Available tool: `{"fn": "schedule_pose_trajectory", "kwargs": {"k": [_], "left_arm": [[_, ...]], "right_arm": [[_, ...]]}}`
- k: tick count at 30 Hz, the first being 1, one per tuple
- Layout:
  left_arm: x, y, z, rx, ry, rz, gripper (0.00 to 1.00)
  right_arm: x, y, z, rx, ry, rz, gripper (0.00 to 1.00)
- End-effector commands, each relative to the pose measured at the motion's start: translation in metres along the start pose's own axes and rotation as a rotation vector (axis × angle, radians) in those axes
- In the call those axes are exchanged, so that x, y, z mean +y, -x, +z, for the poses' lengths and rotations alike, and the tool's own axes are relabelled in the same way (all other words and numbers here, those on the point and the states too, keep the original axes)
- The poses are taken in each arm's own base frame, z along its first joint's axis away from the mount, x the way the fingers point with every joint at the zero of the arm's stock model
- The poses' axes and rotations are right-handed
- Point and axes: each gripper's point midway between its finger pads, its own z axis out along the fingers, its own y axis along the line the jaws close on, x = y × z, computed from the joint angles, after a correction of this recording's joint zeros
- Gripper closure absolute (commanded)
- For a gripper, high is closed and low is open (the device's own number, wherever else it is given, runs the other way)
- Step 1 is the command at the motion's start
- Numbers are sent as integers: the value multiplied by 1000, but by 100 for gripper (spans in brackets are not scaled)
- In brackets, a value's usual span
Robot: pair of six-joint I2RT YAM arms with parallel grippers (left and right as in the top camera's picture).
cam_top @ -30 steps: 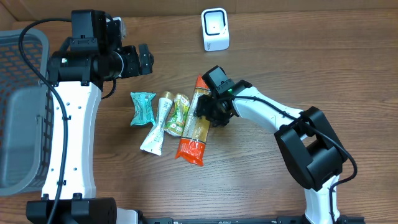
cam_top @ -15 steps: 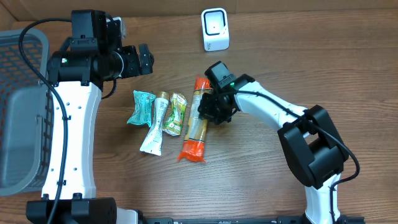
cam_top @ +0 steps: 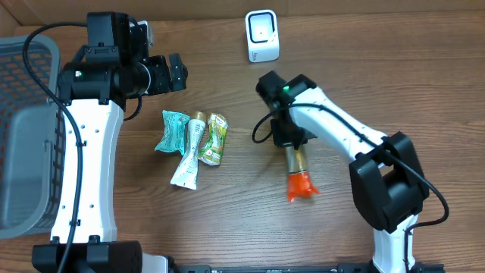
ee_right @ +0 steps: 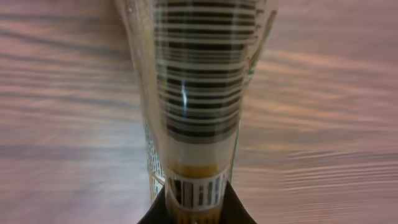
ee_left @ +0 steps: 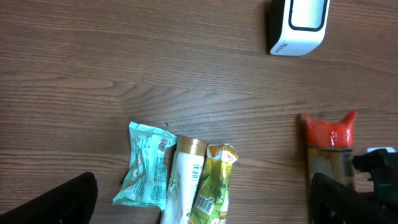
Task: Scan the item barcode
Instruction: 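Lift the spaghetti pack with the right gripper and turn it upright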
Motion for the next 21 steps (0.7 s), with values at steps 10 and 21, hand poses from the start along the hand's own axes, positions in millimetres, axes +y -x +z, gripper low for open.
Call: {"fn": "schedule_pose_trajectory", "kwargs": {"k": [10,21], "left_arm": [[-4,3,-3,-13,-15,27,0],[-4,3,-3,-13,-15,27,0]], "right_arm": [[76,-14,-41,-190,-13,-318,29],[47,15,-73,-181,129,-254,21]]}}
